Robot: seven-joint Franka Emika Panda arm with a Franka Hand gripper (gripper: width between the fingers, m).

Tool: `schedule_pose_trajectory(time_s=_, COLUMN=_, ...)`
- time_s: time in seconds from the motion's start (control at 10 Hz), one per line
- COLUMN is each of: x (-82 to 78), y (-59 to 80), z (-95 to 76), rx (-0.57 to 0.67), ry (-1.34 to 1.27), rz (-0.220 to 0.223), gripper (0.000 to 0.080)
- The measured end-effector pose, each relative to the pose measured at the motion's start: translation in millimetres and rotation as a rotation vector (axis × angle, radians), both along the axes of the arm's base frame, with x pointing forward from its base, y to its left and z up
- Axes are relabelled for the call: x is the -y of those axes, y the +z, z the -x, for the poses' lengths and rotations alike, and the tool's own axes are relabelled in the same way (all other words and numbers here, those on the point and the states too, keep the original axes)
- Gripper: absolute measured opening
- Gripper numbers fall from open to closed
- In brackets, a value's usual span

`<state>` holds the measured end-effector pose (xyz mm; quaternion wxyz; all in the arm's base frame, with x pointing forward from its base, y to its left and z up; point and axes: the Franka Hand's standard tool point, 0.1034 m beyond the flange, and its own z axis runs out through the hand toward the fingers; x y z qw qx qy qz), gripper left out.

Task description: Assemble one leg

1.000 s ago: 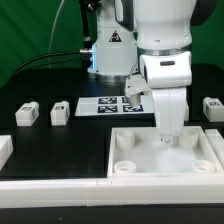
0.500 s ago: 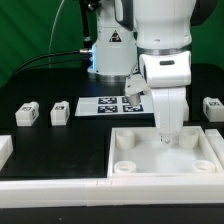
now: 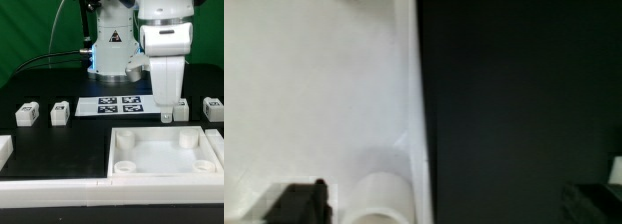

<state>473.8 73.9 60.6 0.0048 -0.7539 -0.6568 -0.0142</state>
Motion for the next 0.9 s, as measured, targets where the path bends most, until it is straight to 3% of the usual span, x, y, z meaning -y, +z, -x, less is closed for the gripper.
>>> schedule_pose_trajectory(time_s=0.4, x=2.3, y=-1.2, z=4.9, rx=0.008, ry=-0.074, rz=-0.006, gripper=0.0649)
schedule_pose_trajectory(time_s=0.9, x=-3.8, y=-1.1, z=14.1, rx=-0.019, ry=-0.675, rz=-0.035, gripper=0.0649)
